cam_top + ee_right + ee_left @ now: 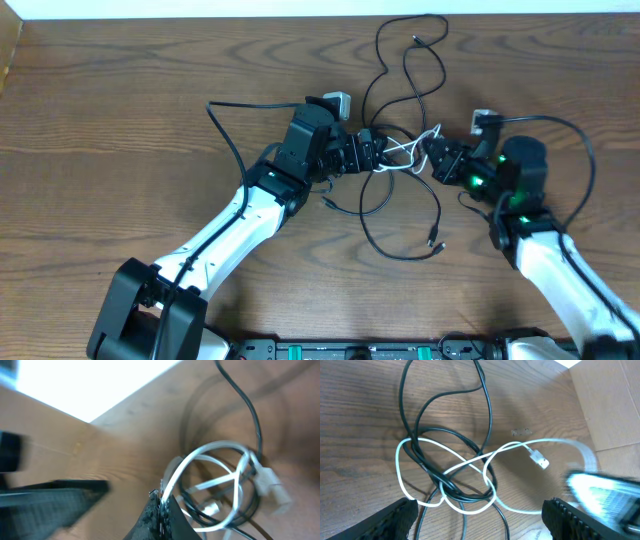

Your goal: Untangle cables

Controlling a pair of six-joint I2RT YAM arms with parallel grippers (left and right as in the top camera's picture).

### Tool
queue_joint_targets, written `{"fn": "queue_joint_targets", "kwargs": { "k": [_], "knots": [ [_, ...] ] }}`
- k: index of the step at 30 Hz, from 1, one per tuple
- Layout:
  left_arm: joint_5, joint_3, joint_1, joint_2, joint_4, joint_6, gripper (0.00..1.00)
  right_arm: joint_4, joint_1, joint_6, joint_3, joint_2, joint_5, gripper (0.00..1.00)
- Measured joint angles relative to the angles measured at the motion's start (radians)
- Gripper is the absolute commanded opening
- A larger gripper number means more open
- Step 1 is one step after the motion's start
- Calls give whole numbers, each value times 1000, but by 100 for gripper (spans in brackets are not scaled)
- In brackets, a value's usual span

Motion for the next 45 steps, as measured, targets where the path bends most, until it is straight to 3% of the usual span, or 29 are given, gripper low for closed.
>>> {"fn": "queue_joint_targets", "kwargs": {
  "k": [13,21,25,35,42,45],
  "knots": [
    [0,0,0,0,0,0,84,91,0,-5,0,-264,-70,1],
    [0,0,0,0,0,0,84,155,0,31,0,-280,-128,1],
    [0,0,0,0,0,0,84,277,0,85,-3,-280,-156,1],
    [10,0,0,0,0,21,84,294,0,236,-3,-280,-167,1],
    [220,0,0,0,-30,285,84,290,-12,272,-3,-280,-163,1],
    [373,1,0,0,-116,502,84,328,-15,311,-3,-279,-163,1]
  ]
}}
